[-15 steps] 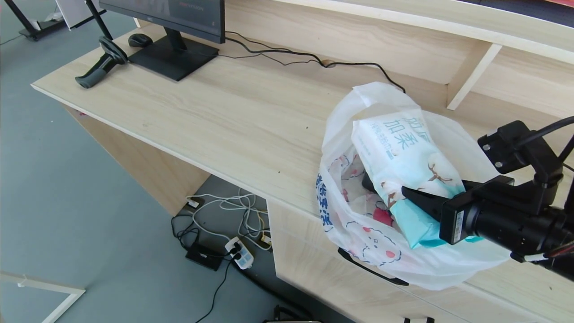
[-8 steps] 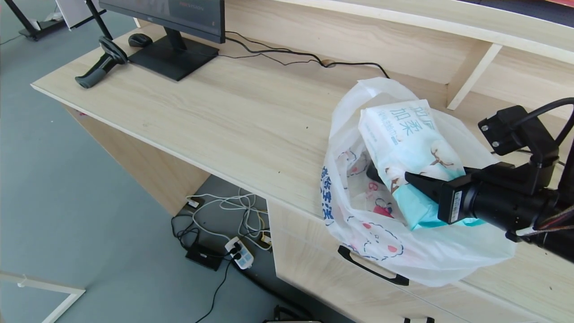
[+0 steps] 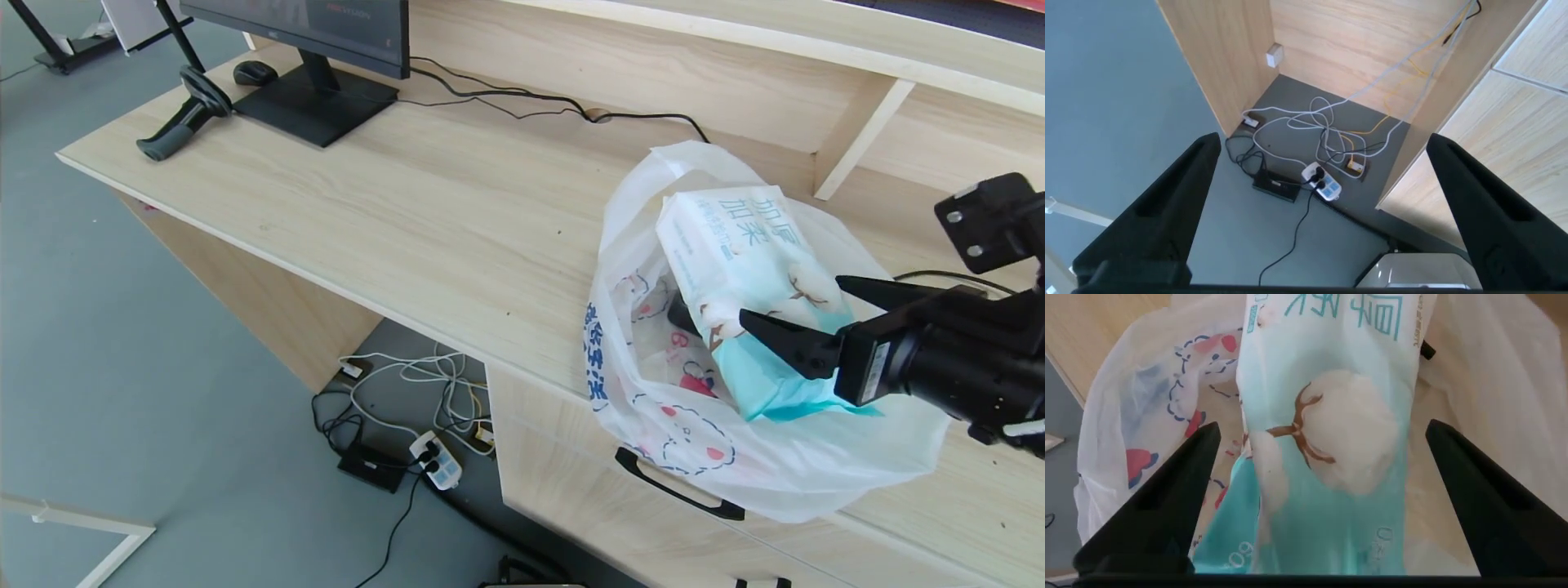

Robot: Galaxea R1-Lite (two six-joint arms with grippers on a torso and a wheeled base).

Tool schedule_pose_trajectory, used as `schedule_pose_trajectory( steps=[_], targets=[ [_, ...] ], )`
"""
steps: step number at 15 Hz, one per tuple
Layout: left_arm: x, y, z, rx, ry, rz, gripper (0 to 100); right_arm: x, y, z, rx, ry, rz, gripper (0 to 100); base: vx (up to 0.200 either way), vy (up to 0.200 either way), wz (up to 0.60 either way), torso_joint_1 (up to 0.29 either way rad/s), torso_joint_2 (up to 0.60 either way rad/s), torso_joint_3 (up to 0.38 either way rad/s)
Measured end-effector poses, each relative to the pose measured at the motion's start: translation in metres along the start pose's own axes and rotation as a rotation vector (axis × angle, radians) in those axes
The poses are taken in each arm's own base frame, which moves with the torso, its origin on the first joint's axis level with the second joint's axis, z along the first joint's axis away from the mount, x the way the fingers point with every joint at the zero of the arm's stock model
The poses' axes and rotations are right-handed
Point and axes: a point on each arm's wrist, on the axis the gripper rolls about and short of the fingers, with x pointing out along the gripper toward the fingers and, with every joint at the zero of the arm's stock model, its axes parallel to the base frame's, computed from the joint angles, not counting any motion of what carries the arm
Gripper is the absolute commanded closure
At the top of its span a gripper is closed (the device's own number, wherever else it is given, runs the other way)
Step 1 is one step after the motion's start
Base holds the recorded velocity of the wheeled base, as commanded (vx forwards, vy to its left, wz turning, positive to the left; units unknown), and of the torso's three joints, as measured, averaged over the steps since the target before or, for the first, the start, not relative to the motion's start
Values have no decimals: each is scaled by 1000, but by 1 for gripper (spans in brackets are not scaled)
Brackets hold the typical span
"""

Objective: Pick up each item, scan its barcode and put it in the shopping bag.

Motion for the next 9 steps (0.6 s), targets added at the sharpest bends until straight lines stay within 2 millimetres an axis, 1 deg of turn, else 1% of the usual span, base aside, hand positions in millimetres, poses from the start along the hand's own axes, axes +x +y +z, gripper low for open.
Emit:
schedule_pose_trajectory(
  steps=[2, 5, 6, 7, 9],
  targets=[
    [0, 0, 0, -1, 0, 0, 0, -23, -4, 6, -9, -56, 0, 0, 0, 0, 0, 0, 0, 0],
    [0, 0, 0, -1, 1, -1, 0, -62, -10, 1, -12, -115, 6, 0, 0, 0, 0, 0, 0, 0],
    [0, 0, 0, -1, 1, -1, 0, -74, -10, -5, -20, -129, 21, 0, 0, 0, 0, 0, 0, 0],
    [0, 0, 0, 0, 1, -1, 0, -87, -10, -16, -30, -125, 39, 0, 0, 0, 0, 0, 0, 0],
    [0, 0, 0, 3, 1, -1, 0, -113, -11, -49, -51, -78, 73, 0, 0, 0, 0, 0, 0, 0]
  ],
)
